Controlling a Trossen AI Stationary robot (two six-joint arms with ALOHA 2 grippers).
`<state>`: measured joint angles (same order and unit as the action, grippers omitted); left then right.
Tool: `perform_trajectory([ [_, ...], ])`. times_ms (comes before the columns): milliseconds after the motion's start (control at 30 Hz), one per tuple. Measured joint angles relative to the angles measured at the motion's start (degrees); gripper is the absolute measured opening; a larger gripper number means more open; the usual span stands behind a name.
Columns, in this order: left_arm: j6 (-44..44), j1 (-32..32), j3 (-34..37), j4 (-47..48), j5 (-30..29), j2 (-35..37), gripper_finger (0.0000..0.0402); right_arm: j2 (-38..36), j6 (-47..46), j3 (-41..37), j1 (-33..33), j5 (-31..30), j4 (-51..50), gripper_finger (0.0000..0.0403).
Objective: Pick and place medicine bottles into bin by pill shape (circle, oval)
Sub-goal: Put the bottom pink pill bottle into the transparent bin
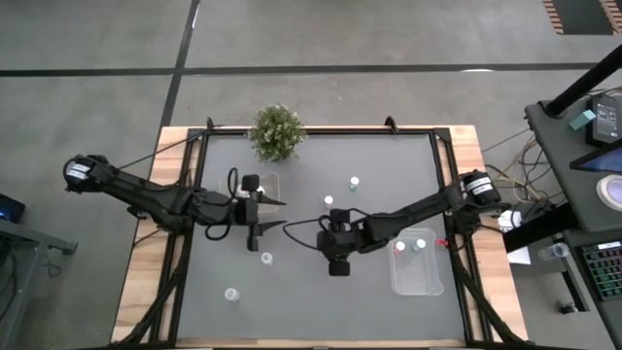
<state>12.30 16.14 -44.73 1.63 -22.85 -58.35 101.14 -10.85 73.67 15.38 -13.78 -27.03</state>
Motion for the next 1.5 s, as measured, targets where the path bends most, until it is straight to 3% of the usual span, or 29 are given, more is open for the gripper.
perform_trajectory([
  [633, 0.5, 0.0, 0.0, -0.1, 0.0, -0.2, 0.0183, 1.4, 1.5, 0.1, -1.4, 0.7, 2.5, 0.0191],
  [1500, 0.5, 0.0, 0.0, -0.3, 0.0, -0.2, 0.0183, 1.3, 1.4, -1.5, -1.4, 0.7, 5.0, 0.0109],
])
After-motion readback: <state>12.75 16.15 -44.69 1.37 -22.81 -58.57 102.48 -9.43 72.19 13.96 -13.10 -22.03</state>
